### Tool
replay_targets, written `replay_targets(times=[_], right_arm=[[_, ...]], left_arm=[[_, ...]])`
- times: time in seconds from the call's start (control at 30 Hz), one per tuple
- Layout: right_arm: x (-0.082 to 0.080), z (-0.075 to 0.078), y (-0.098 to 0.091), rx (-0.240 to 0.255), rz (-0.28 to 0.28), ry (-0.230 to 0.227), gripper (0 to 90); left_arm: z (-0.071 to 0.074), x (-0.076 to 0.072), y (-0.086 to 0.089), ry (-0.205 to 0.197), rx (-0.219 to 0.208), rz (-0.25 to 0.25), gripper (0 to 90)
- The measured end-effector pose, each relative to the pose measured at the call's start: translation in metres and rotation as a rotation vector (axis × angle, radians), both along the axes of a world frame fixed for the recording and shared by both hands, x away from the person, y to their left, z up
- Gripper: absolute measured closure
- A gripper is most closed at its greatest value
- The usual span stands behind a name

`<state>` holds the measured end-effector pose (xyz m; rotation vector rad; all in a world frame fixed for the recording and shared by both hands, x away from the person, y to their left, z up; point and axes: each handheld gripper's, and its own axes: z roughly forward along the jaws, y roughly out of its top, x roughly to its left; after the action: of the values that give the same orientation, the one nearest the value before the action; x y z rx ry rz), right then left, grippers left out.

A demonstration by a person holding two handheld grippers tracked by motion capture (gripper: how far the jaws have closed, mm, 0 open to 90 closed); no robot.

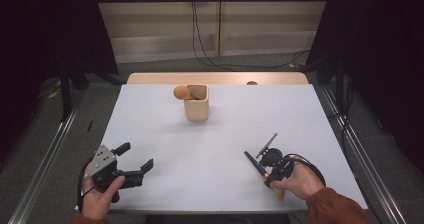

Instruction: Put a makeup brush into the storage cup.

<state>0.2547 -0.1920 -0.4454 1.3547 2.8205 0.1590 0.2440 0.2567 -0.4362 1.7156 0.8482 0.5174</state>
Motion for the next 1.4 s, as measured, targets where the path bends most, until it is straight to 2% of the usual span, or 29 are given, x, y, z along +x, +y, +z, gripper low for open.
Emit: replay_targets(times=[0.17, 0.23, 0.3, 0.47, 0.53, 0.73, 0.8, 0.83, 1.03, 1.13, 1.4], right_arm=[[0.001, 0.000, -0.004, 0.022, -0.001, 0.007, 74.1], [0.002, 0.000, -0.004, 0.025, -0.004, 0.007, 74.2], [0.001, 0.000, -0.005, 0.031, -0.005, 0.004, 74.2], [0.002, 0.000, -0.012, 0.086, -0.006, 0.007, 74.3], [0.002, 0.001, -0.015, 0.099, -0.030, 0.010, 74.3], [0.001, 0.011, -0.025, 0.160, -0.061, -0.050, 74.3], [0.001, 0.013, -0.027, 0.179, -0.055, -0.070, 74.2], [0.000, 0.013, -0.030, 0.192, -0.054, -0.095, 74.2], [0.000, 0.020, -0.040, 0.290, -0.081, -0.182, 74.2], [0.002, 0.021, -0.044, 0.328, -0.102, -0.217, 74.2], [0.001, 0.018, -0.046, 0.408, -0.110, -0.300, 74.2]], left_arm=[[0.000, 0.000, 0.000, 0.002, -0.002, 0.003, 2.6], [0.000, 0.001, 0.001, 0.014, -0.018, -0.001, 2.7], [0.000, 0.001, 0.002, 0.007, -0.018, 0.018, 2.6], [0.000, 0.001, 0.003, 0.013, -0.022, 0.017, 2.6], [0.000, 0.001, 0.002, 0.009, -0.015, 0.010, 2.7], [0.000, 0.001, 0.002, 0.009, -0.008, 0.006, 2.6], [0.000, 0.001, 0.001, 0.006, -0.003, 0.006, 2.6], [0.000, 0.001, 0.001, 0.006, -0.004, 0.006, 2.6], [0.000, 0.000, 0.001, 0.011, -0.007, -0.002, 2.7], [0.000, 0.000, 0.000, 0.012, -0.005, 0.000, 2.7], [0.000, -0.001, 0.000, 0.012, -0.007, -0.004, 2.7]])
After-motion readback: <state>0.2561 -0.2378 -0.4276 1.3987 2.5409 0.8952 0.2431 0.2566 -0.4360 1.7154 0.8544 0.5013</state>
